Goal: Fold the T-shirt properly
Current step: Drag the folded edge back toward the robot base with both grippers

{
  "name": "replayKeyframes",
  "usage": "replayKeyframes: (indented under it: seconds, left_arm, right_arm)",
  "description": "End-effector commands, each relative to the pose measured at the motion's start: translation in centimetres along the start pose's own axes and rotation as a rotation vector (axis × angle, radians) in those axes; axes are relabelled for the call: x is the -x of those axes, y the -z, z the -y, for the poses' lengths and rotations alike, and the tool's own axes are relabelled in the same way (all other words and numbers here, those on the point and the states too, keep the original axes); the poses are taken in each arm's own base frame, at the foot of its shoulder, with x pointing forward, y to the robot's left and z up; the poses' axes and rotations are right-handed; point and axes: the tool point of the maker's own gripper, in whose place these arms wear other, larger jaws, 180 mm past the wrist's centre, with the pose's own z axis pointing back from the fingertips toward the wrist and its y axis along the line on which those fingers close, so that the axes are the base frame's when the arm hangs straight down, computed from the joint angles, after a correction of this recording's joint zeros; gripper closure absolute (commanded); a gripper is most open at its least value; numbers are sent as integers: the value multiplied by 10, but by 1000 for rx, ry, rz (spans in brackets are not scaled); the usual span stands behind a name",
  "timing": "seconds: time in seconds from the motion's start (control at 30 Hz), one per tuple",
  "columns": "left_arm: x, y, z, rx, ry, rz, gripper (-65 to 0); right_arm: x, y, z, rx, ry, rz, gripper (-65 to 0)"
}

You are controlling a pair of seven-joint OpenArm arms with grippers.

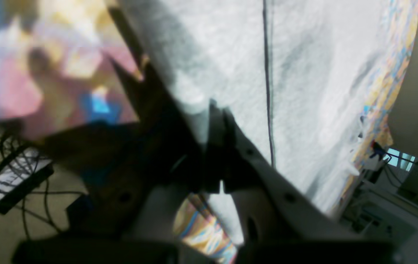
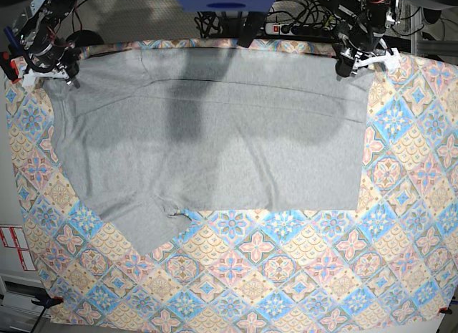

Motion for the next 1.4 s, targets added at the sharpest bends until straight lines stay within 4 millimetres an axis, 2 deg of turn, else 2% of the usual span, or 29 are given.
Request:
replayKeyframes:
  seconds: [0.0, 0.27, 0.4, 0.5, 0.67, 0.77, 0.9, 1.0, 1.17, 1.27, 1.37]
  left_arm:
    - [-11, -4, 2, 7, 17, 33, 0]
    - [-4, -8, -6, -12, 8, 16, 0]
    - [3, -11, -10, -19, 2, -23, 0]
    - [9, -11, -10, -19, 1, -56, -81]
    - [10, -13, -4, -6, 7, -60, -242]
    - [12, -20, -4, -5, 12, -60, -267]
    - [-3, -26, -9, -19, 10, -23, -272]
    - [-7, -27, -9, -18, 12, -15, -274]
    - [-16, -29, -10, -19, 11, 11, -274]
    - [-22, -30, 5, 14, 31, 22, -274]
    - [-36, -34, 28, 70, 54, 63, -274]
  right_arm:
    - [-18, -6, 2, 8, -19, 57, -46]
    - [-17, -6, 1, 8, -19, 55, -52]
    - [-16, -7, 3, 11, -19, 52, -129]
    - [-8, -8, 8, 21, -19, 18, -201]
    - [-8, -9, 10, 26, -17, 21, -236]
    - [-16, -17, 23, 46, 22, 54, -240]
    - [-25, -24, 26, 52, 28, 89, -241]
    - [-31, -32, 27, 60, 14, 113, -241]
    - [-53, -50, 26, 67, -1, 193, -241]
    - [-60, -56, 27, 73, -1, 220, -241]
    - [-64, -61, 33, 85, 15, 238, -241]
